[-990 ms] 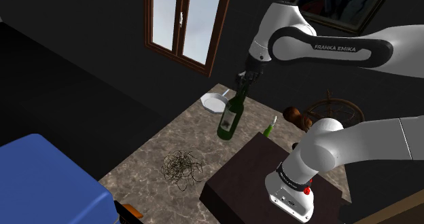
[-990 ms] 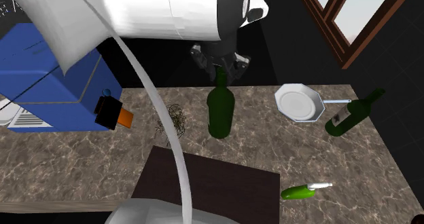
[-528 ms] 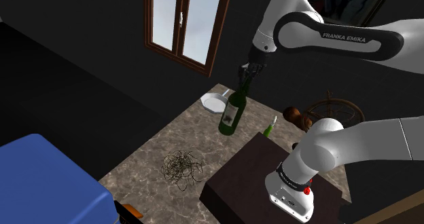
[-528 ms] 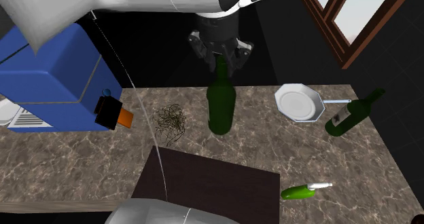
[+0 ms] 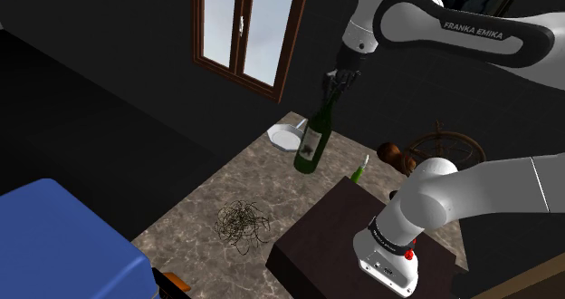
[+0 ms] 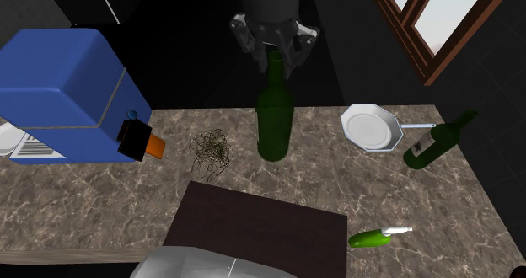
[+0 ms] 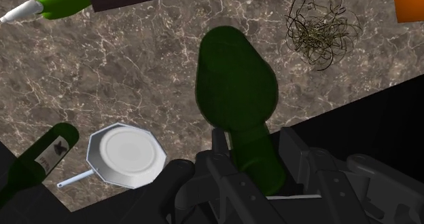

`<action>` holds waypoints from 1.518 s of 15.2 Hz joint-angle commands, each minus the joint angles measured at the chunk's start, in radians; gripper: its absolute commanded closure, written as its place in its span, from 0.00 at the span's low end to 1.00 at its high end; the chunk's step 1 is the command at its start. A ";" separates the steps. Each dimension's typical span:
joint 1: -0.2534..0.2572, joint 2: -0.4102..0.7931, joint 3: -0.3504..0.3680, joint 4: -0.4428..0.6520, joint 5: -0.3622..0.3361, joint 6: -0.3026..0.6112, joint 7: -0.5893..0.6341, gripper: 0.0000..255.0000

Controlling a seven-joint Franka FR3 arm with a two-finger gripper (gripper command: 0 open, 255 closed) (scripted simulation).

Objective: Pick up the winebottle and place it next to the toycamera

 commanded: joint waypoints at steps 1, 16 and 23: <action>-0.001 0.004 -0.002 0.032 -0.001 -0.028 -0.004 1.00; -0.006 0.066 -0.003 0.280 -0.004 -0.213 -0.014 1.00; 0.010 0.073 0.058 0.347 0.027 -0.276 0.054 1.00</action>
